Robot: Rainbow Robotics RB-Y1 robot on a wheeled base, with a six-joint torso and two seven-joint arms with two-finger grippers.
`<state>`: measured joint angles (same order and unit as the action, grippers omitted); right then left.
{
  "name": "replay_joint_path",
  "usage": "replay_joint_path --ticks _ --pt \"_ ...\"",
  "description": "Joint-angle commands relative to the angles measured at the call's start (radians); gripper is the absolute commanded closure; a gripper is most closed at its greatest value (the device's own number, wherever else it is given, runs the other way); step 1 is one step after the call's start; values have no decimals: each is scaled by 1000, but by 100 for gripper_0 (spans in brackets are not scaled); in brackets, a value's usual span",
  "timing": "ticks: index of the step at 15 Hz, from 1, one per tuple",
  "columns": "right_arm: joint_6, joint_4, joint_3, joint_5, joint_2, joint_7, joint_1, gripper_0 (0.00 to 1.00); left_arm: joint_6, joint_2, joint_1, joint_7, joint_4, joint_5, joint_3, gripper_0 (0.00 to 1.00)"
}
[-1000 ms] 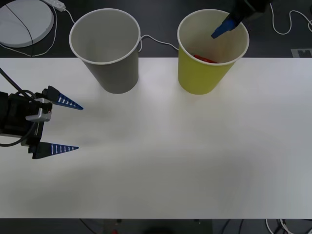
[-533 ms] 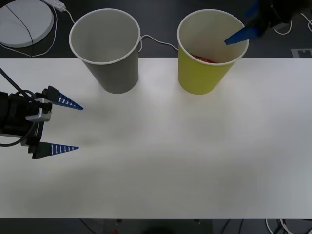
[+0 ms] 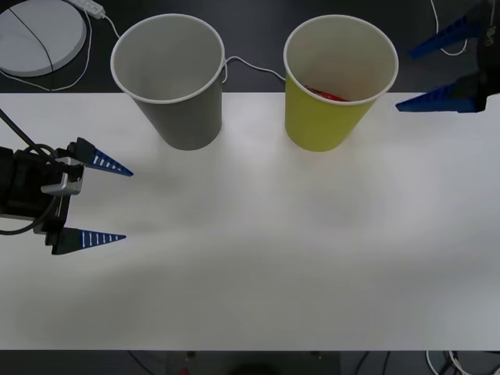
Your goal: Put the can into the green bin and the plastic bottle into the gray bin
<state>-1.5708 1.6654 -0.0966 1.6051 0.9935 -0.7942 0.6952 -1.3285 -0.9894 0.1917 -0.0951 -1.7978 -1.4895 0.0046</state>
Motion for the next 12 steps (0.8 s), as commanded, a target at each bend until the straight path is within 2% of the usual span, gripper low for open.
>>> replay_joint_path --ticks 1,6,12 --pt "0 25 -63 -34 1 119 -105 0 0 0 0 0 0 0 0 0" --pt "0 43 -161 -106 -1 374 -299 0 0 0 0 0 0 0 0 0" --pt "0 43 -219 -183 -15 609 -483 0 0 0 0 0 0 0 0 0"
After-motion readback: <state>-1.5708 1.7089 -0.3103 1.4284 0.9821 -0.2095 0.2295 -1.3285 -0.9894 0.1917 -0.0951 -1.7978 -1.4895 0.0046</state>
